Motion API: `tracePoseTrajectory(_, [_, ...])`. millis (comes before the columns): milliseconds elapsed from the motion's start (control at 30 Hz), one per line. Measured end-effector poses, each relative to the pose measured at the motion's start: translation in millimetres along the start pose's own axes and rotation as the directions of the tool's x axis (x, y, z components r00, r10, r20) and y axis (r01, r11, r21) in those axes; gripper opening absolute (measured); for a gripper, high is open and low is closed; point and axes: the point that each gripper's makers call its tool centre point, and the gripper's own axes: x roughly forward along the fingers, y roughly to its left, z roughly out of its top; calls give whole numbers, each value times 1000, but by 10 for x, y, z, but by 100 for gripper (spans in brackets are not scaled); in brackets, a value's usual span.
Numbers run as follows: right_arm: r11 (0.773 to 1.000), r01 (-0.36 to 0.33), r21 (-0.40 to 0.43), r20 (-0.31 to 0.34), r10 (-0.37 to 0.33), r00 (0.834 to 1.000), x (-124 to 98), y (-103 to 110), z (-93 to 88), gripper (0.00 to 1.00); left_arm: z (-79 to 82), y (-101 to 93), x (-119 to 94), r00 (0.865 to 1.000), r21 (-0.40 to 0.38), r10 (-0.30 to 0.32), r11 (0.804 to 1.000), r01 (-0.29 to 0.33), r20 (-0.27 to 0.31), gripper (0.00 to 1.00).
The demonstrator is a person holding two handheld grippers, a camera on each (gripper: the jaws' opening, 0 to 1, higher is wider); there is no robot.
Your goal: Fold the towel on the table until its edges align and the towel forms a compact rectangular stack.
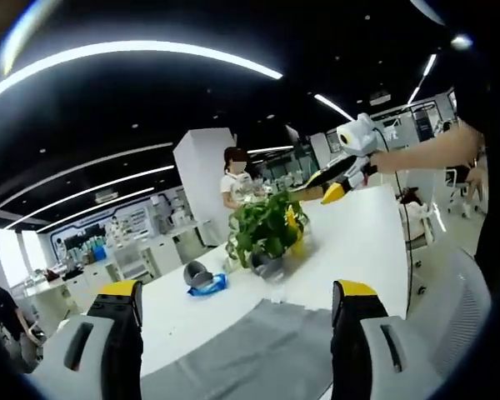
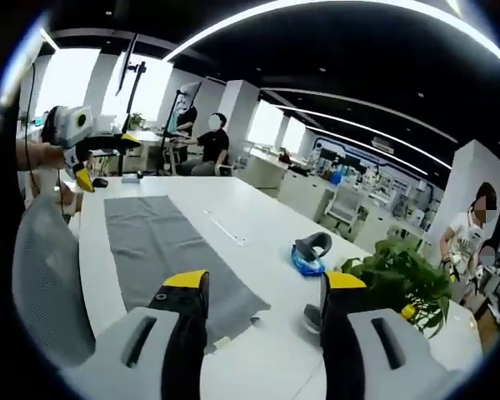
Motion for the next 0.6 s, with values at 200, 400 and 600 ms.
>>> tracePoseTrajectory(200, [991,-62,116,-68,71,995,240,-80,-283,49,-102,-305,260,998,-25,-70,997,70,-1,97])
tracePoseTrajectory(400, [976,-75,205,-112,100,989,531,23,-580,47,-367,-714,485,985,-76,-164,984,161,-44,92])
tracePoseTrajectory(600, [967,-89,238,-130,123,984,702,205,-696,44,-455,-936,663,985,-81,-173,982,170,-28,85])
